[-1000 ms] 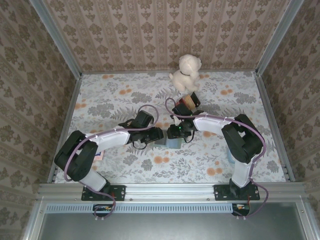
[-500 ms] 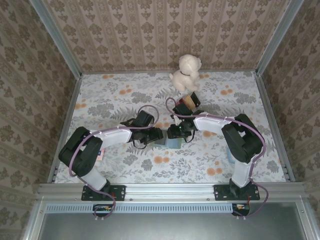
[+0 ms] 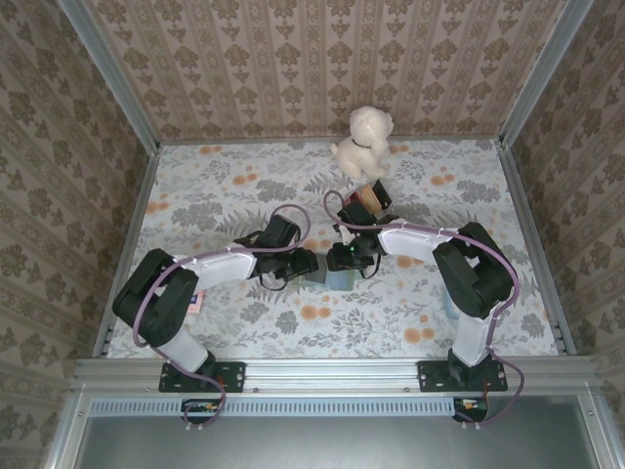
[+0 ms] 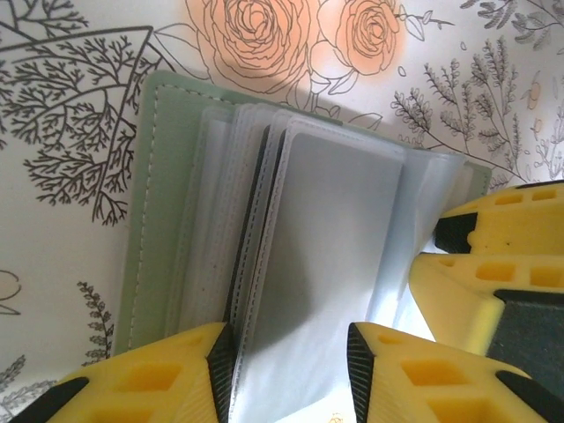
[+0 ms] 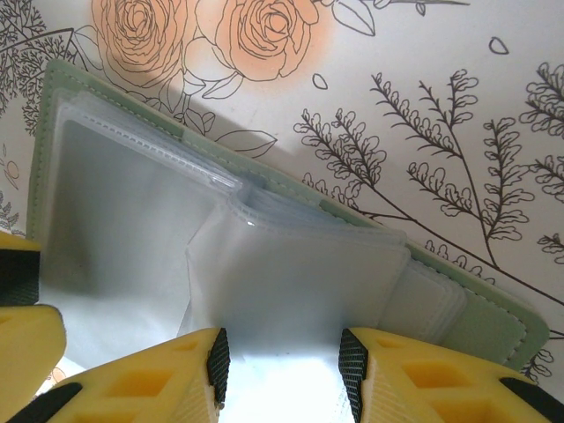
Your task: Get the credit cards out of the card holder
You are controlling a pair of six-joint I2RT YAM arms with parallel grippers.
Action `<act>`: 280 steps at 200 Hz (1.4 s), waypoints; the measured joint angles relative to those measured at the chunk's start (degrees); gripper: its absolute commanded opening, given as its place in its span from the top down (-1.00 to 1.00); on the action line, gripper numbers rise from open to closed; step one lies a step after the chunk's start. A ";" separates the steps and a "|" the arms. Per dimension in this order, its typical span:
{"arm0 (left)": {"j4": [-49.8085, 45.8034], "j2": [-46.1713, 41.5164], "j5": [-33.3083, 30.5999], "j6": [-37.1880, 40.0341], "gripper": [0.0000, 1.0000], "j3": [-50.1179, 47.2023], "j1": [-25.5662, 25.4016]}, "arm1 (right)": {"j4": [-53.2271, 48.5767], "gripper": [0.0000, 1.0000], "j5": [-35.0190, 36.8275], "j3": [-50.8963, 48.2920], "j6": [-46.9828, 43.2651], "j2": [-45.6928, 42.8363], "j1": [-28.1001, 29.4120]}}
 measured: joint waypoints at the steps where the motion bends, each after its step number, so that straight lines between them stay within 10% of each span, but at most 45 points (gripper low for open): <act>1: 0.04 -0.07 0.02 0.00 0.20 -0.04 0.00 | 0.00 0.12 0.00 0.00 0.00 0.00 0.00; 189: 12.72 5.97 9.01 -2.60 0.04 4.44 -6.49 | 6.71 -0.04 -1.53 -15.23 10.67 -26.25 -10.80; 280: 7.54 2.29 5.60 -1.51 0.21 4.98 -4.07 | 6.64 0.43 -0.09 -13.38 9.55 -20.55 -3.10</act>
